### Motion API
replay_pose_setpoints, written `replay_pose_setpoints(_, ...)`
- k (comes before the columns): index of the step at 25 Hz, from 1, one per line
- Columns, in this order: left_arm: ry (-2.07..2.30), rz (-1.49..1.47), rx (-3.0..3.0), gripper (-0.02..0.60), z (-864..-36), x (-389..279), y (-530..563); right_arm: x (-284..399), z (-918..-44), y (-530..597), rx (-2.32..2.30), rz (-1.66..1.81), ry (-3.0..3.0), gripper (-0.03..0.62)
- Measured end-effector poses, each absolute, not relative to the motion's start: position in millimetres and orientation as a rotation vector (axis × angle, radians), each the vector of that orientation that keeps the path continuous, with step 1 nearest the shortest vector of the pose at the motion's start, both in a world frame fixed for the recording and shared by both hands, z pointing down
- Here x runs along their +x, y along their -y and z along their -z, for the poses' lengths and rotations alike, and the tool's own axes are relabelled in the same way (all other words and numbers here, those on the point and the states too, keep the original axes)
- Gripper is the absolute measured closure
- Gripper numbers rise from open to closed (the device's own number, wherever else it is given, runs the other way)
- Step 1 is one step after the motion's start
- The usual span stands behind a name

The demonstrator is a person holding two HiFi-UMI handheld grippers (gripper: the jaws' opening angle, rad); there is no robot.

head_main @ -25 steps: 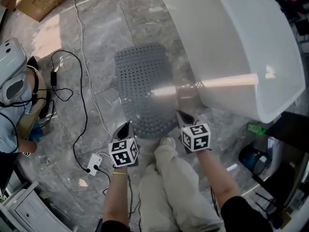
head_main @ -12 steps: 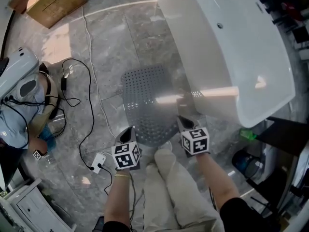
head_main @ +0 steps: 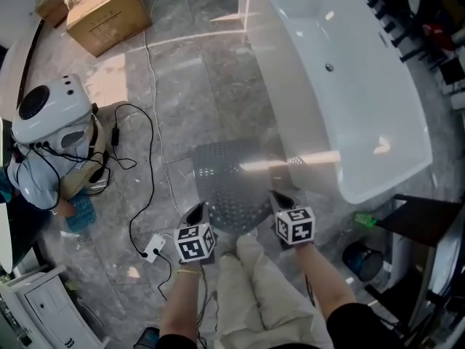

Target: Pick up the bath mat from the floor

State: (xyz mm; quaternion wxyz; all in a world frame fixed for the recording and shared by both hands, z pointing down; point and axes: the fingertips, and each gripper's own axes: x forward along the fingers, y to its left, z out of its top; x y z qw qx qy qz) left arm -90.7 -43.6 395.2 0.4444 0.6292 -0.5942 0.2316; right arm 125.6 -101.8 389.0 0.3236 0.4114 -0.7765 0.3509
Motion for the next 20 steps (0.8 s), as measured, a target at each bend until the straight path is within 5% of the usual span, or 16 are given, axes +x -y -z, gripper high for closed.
replay_pose_setpoints(20,1.486,-0.542,1.531,0.575,-258,-89,-33,129,-248,18,1.050,-0.962,2.076,0.577)
